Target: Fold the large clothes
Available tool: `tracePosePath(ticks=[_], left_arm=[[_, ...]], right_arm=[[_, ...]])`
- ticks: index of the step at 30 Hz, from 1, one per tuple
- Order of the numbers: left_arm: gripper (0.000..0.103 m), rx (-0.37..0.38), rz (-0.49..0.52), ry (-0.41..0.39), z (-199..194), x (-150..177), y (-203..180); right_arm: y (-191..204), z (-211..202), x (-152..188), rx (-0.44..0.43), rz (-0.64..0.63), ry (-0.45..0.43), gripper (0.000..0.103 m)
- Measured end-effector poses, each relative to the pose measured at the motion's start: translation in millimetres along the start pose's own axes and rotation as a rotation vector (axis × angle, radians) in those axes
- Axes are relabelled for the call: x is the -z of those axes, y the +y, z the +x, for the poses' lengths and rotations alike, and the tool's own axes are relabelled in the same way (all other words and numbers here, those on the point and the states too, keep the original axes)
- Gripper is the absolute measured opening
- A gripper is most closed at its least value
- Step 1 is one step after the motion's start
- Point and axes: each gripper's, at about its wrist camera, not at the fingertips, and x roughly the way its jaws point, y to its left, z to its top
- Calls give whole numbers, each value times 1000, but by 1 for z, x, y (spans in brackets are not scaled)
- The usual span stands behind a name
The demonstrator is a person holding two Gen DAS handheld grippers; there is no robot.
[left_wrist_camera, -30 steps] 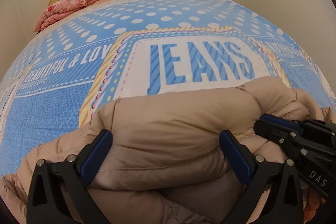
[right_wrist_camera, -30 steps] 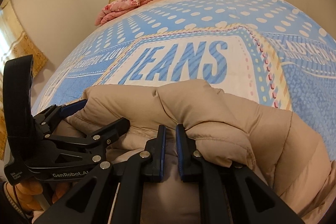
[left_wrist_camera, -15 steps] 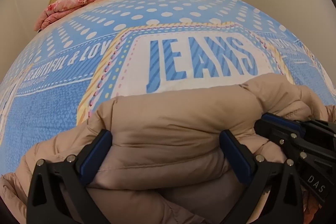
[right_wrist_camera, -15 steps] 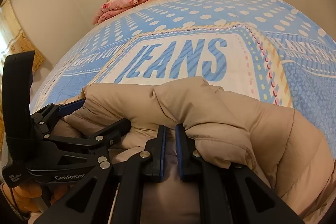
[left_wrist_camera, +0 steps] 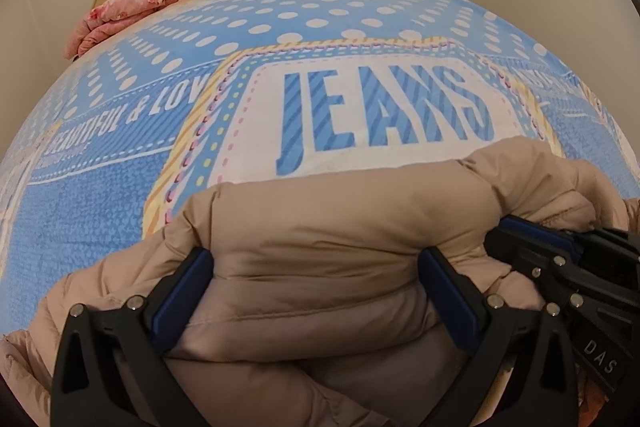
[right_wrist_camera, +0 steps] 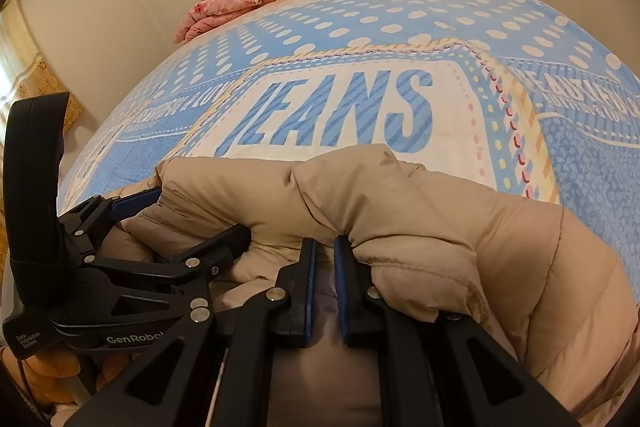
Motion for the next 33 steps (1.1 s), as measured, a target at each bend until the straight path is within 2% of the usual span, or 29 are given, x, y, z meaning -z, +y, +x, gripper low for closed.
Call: tracePosePath(ticks=[3, 6, 7, 8, 9, 10, 12, 15, 19, 22, 28, 33], left_arm=[[103, -8, 8, 5, -6, -3, 0], [103, -32, 7, -52, -40, -2, 5], [103, -14, 0, -94, -58, 0, 10], [103, -9, -2, -127, -78, 3, 15], [103, 1, -6, -149, -94, 7, 21], [103, 25, -16, -179, -115, 14, 29], [103, 11, -24, -208, -151, 33, 42], [103, -18, -1, -250, -203, 81, 62], [103, -21, 5, -256, -260, 159, 85], [103, 4, -35, -247, -290, 220, 100], [103, -12, -122, -199, -309, 316, 121], [103, 1, -194, -153, -306, 368, 127]], right_arm=[[-2, -2, -5, -18, 12, 16, 9], [-1, -16, -9, -10, 4, 31, 11], [0, -24, -10, -19, 3, 25, 26], [1, -39, -10, -34, 3, -3, 56], [2, -57, -9, -29, 1, -45, 66], [3, -69, -6, -17, -2, -69, 70], [4, -99, 3, -6, -8, -88, 70], [5, -147, 37, -18, -5, -83, 70], [3, -219, 113, 10, -17, -71, 70], [-7, -266, 173, 12, 23, -69, 71], [-31, -338, 289, 59, 163, -91, 72], [-30, -360, 349, 81, 196, -96, 72]])
